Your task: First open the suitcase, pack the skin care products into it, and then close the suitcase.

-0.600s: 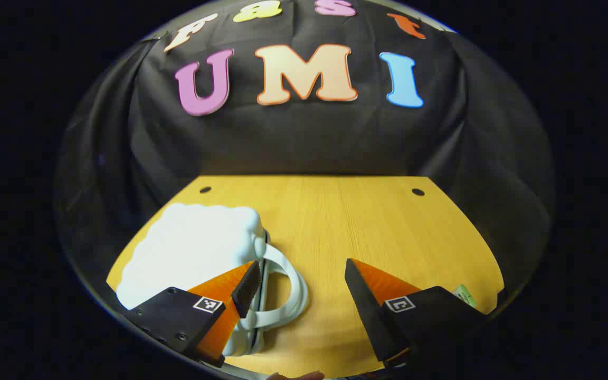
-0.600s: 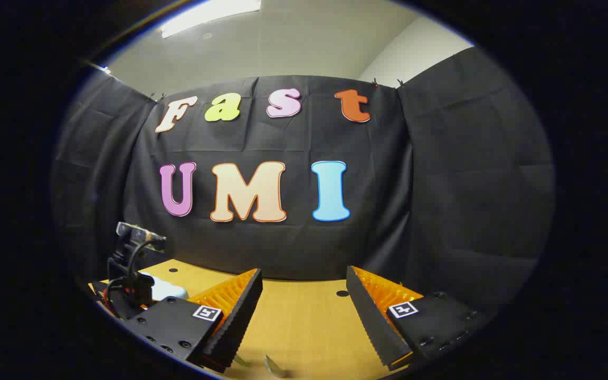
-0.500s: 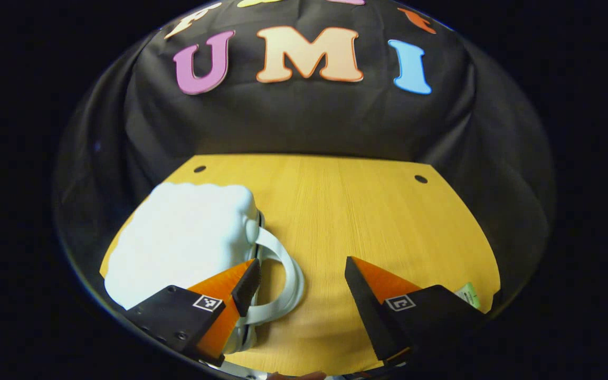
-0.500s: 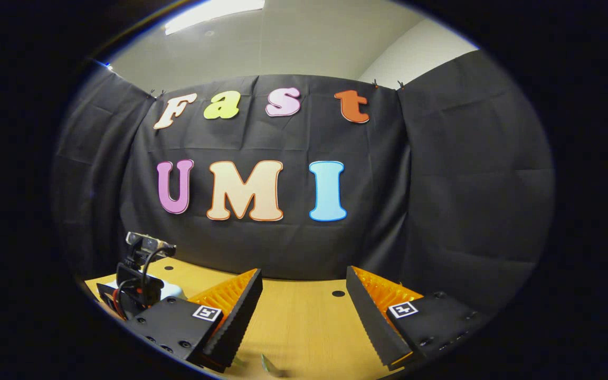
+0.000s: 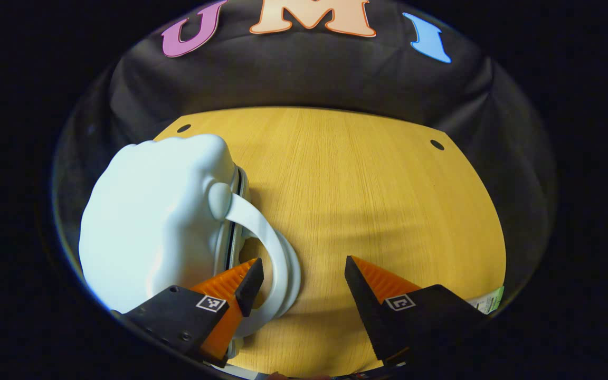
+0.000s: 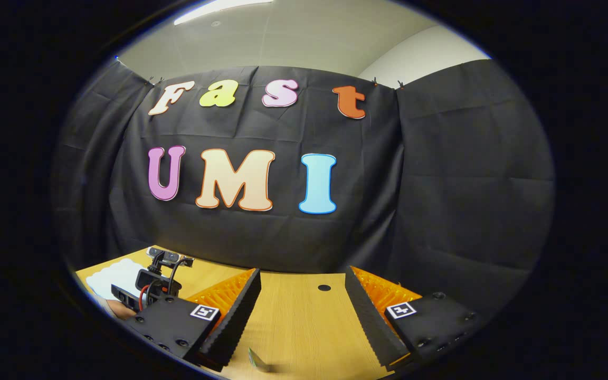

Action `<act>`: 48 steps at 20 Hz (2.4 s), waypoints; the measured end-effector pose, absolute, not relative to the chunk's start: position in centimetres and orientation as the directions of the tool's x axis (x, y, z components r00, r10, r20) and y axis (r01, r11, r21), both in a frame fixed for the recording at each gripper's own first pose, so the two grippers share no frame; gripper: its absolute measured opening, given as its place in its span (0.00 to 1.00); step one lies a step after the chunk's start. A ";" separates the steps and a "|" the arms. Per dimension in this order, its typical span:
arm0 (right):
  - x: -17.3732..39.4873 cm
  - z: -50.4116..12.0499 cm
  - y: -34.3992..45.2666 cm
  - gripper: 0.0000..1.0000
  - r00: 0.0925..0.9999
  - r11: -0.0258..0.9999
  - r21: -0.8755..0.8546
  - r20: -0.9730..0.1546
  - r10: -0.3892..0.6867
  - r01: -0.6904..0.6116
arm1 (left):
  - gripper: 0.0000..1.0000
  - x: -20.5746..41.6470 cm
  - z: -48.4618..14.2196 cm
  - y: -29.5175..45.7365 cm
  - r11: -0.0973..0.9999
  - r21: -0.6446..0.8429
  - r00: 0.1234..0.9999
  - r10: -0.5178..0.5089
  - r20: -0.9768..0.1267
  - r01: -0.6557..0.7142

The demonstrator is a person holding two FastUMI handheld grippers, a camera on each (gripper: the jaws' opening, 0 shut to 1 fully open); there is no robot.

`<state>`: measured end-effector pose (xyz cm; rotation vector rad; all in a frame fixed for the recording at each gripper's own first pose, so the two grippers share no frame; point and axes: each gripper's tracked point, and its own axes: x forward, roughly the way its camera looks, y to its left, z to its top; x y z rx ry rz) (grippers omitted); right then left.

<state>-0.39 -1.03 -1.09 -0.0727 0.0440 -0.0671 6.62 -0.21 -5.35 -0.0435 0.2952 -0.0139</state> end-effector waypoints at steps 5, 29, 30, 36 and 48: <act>-0.8 -0.9 -1.4 0.99 0.996 0.994 -0.082 -0.033 -0.078 0.075 | 0.73 7.6 -6.6 0.4 0.999 -0.044 0.940 -0.017 -0.340 0.002; 0.7 -2.4 4.3 1.00 0.998 0.998 0.021 -0.020 0.066 -0.066 | 0.02 -0.7 4.2 5.0 0.986 0.164 0.992 0.020 -0.123 0.001; 0.7 -2.3 4.5 0.99 0.998 0.998 0.025 -0.017 0.064 -0.064 | 0.02 -1.2 5.1 6.0 0.986 0.166 0.993 0.030 -0.115 -0.011; 1.2 -2.4 6.8 0.99 0.996 0.995 0.046 -0.012 0.084 -0.084 | 0.02 -4.3 9.9 13.0 0.981 0.165 0.993 0.110 -0.030 -0.104; 1.9 -2.7 14.8 1.00 0.990 0.990 0.034 -0.018 0.137 -0.137 | 0.02 -6.9 14.0 29.6 0.908 0.166 0.920 0.363 0.145 -0.385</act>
